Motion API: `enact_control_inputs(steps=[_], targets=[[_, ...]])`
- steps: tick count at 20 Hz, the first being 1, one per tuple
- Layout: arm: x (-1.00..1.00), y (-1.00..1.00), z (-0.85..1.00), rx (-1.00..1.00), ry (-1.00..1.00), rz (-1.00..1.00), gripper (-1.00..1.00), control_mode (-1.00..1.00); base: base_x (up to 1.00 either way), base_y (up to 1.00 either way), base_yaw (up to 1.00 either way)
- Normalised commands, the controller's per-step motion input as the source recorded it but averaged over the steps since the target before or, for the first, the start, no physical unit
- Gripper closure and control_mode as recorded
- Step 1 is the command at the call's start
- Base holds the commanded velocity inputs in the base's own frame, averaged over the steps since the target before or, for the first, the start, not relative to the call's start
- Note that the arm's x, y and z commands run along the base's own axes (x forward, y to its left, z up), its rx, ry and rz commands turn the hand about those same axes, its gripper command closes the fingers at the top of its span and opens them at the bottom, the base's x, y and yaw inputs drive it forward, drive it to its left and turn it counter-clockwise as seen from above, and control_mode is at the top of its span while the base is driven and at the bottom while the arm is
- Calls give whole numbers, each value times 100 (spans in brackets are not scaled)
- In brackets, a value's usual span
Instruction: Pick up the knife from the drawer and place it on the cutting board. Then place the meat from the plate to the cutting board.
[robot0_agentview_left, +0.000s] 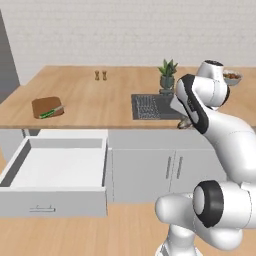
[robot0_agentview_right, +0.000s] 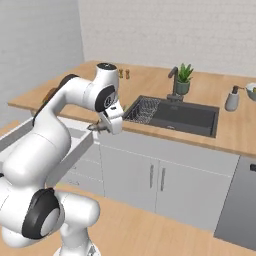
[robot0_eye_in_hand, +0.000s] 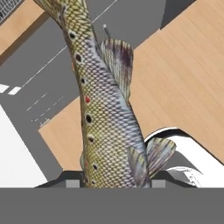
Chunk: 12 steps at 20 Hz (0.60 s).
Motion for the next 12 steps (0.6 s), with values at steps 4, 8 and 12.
enact_control_inputs(steps=[4,8,12], targets=[[0,0,0,0,0,0,100,100,1,100,30],[0,0,0,0,0,0,100,100,0,100,40],[0,0,0,0,0,0,100,100,0,100,48]])
